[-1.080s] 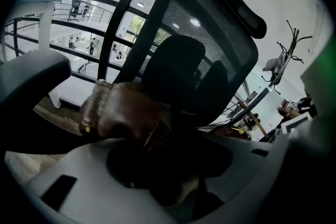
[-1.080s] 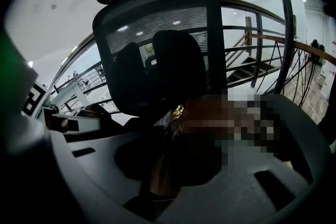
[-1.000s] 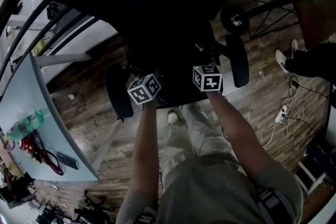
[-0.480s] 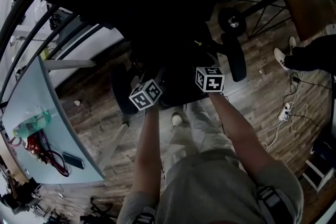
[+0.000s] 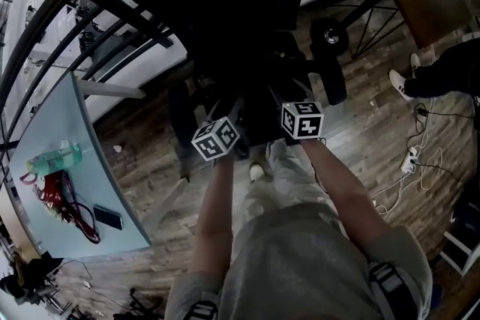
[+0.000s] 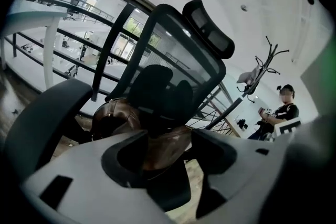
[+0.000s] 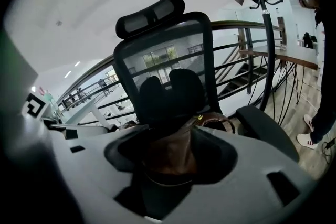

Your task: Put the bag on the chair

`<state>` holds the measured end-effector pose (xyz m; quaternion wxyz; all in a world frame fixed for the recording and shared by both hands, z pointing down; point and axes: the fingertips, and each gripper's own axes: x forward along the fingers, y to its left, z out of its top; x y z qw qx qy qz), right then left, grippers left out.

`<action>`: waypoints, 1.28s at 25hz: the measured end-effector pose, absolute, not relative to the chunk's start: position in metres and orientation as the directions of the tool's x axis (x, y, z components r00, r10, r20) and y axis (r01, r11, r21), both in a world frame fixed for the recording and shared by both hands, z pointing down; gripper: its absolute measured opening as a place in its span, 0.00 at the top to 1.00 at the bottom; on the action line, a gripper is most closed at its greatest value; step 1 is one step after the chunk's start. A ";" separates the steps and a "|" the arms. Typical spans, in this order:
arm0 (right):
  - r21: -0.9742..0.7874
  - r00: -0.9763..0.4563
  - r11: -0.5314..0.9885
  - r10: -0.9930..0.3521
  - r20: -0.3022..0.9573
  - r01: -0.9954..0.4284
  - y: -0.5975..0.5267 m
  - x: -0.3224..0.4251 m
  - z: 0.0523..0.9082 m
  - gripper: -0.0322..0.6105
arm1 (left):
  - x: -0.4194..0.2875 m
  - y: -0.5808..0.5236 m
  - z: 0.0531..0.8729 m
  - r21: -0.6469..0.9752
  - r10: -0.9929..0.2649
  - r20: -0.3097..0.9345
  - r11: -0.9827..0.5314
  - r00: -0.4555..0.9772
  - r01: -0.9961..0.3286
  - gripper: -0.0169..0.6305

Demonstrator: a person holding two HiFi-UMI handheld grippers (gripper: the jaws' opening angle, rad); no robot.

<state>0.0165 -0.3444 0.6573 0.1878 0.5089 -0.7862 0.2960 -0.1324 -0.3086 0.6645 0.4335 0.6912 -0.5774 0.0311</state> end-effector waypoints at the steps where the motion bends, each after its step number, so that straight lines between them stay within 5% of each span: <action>1: -0.276 -0.414 0.308 -0.694 0.589 -0.910 -0.339 0.016 0.650 0.60 | -0.132 -0.304 0.657 0.565 -0.778 0.535 0.039 0.330 -0.824 0.61; 7: -0.315 -0.443 0.317 -0.715 0.540 -0.895 -0.299 0.011 0.603 0.79 | -0.134 -0.275 0.607 0.542 -0.820 0.492 0.026 0.292 -0.840 0.88; 10: -0.309 -0.441 0.320 -0.731 0.521 -0.896 -0.281 0.011 0.583 0.88 | -0.131 -0.261 0.583 0.520 -0.835 0.470 0.000 0.287 -0.854 0.92; 32: -0.343 -0.533 0.422 -0.767 0.358 -0.839 -0.160 0.002 0.473 0.94 | -0.113 -0.145 0.496 0.505 -0.829 0.399 -0.159 0.393 -0.848 0.97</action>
